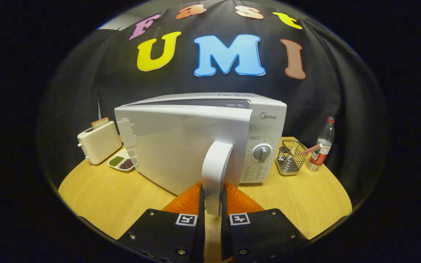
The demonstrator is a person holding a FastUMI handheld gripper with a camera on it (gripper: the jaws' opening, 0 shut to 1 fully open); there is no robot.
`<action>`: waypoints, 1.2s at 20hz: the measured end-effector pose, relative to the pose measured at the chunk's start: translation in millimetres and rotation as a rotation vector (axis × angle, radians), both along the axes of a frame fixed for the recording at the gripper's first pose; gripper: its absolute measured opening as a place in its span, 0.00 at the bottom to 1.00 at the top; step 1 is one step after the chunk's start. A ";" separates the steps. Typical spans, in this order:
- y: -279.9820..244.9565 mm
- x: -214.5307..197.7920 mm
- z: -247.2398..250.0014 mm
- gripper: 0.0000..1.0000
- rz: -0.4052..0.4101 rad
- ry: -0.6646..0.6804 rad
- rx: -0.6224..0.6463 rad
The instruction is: Open the microwave, put the food inside, and close the microwave door.
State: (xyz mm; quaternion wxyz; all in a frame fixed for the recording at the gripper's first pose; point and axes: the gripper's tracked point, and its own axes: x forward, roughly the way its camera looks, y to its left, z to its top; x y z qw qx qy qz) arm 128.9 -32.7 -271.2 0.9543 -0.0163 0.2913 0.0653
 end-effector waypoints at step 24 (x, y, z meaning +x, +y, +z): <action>118.9 -143.6 12.1 0.23 -0.045 0.020 -0.037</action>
